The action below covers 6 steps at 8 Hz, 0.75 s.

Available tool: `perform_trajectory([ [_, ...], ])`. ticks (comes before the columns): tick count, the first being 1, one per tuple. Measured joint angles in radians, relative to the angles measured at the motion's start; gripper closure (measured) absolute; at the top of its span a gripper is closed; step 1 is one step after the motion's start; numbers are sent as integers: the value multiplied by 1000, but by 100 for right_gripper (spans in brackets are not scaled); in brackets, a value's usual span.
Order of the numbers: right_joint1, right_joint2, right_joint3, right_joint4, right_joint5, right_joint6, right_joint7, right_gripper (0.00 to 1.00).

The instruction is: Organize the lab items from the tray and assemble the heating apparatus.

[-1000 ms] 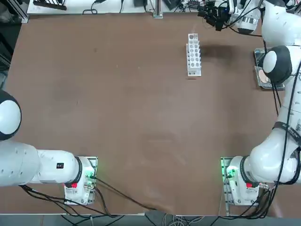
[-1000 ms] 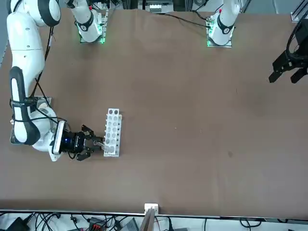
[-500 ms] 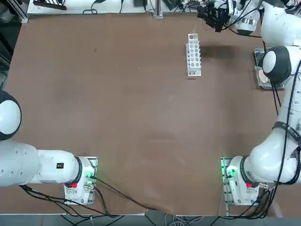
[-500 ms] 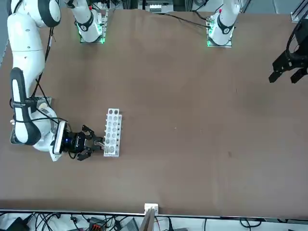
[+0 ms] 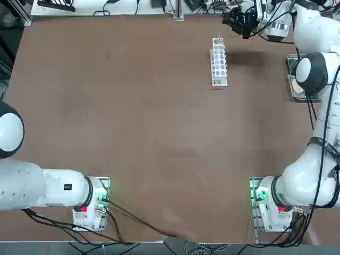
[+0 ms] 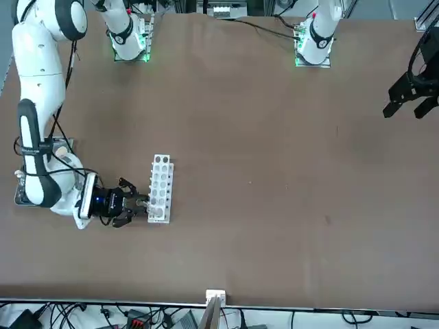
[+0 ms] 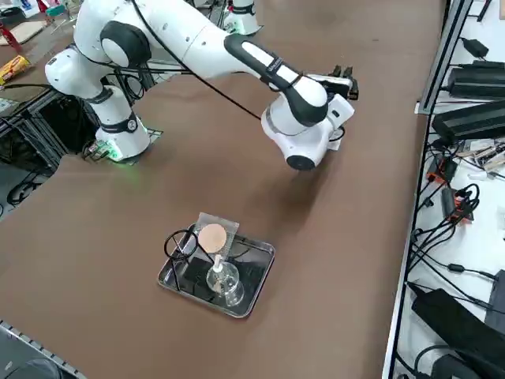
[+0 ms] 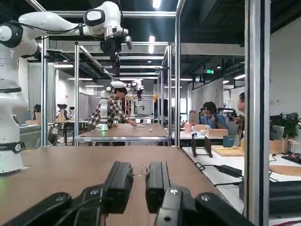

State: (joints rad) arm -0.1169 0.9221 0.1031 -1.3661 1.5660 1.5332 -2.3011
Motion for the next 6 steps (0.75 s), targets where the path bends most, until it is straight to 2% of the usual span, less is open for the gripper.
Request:
perform_trajectory([
  [6,0,0,0,0,-34,0,-21,78],
])
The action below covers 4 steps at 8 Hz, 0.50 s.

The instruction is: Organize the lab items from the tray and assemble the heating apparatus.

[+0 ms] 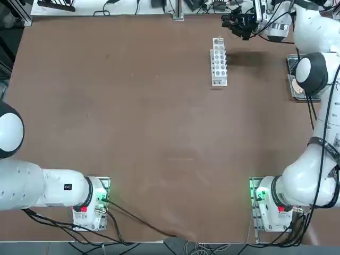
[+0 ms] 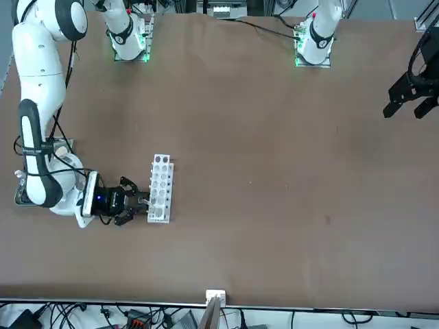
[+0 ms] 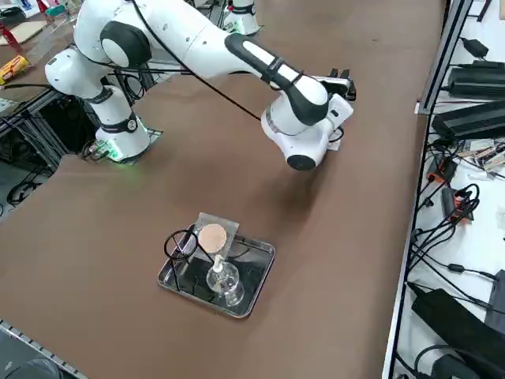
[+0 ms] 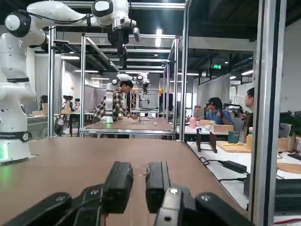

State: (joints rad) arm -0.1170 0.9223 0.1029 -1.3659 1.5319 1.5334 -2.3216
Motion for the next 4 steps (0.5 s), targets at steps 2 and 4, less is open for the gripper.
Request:
perform_trajectory([
  [2,0,0,-1,0,-2,3,-1,78],
  [4,0,0,-1,0,-4,13,-3,78],
])
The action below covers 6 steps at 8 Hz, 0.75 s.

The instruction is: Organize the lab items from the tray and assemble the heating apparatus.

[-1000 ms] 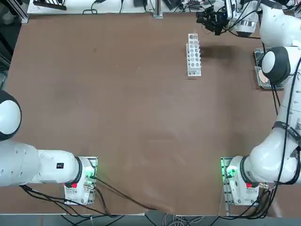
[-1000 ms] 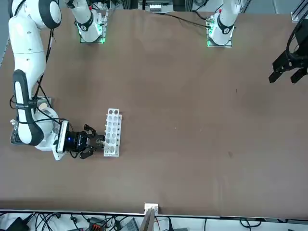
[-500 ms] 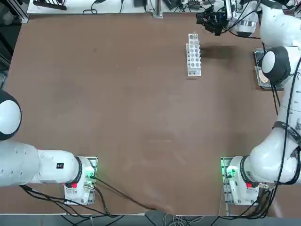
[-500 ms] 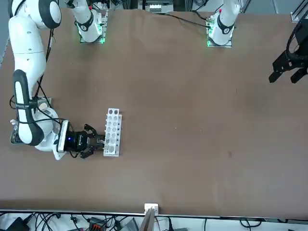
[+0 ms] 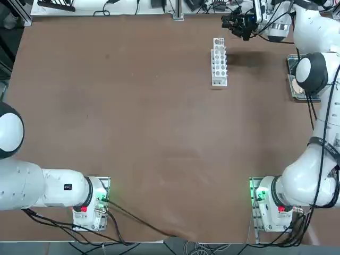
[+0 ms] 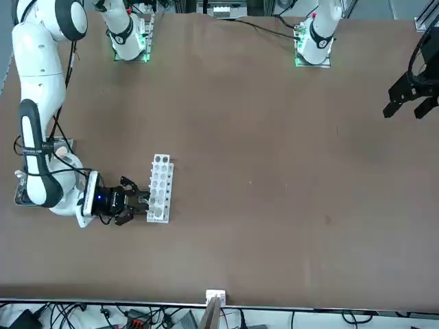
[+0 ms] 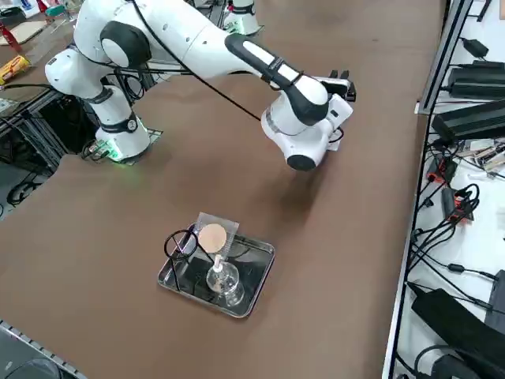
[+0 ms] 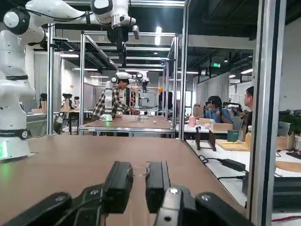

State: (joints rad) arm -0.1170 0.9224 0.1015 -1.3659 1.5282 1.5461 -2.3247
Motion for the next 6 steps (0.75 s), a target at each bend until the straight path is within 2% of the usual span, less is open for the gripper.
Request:
perform_trajectory([
  [6,9,5,0,0,-2,39,0,77],
])
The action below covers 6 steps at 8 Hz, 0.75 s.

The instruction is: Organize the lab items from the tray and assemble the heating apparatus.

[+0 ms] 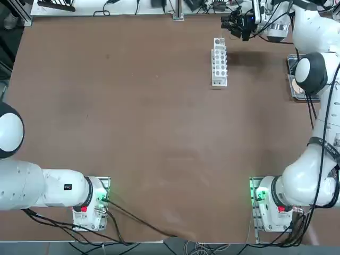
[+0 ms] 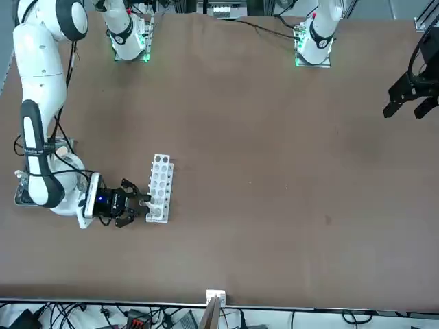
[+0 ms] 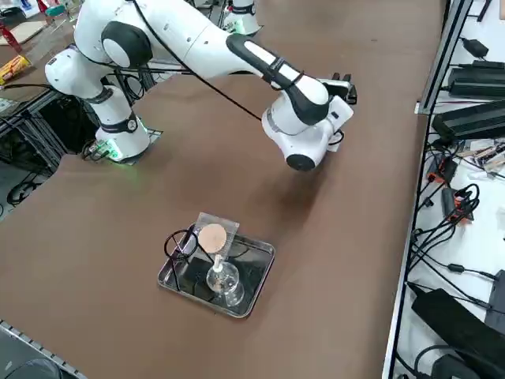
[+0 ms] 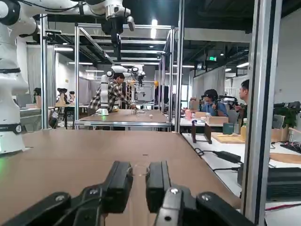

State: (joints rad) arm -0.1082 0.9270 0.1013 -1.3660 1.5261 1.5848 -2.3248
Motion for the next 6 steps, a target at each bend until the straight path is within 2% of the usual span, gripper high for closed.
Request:
perform_trajectory([
  [3,7,7,0,0,0,10,0,75],
  [5,9,7,0,2,0,14,0,60],
  [6,9,7,0,2,2,14,1,44],
])
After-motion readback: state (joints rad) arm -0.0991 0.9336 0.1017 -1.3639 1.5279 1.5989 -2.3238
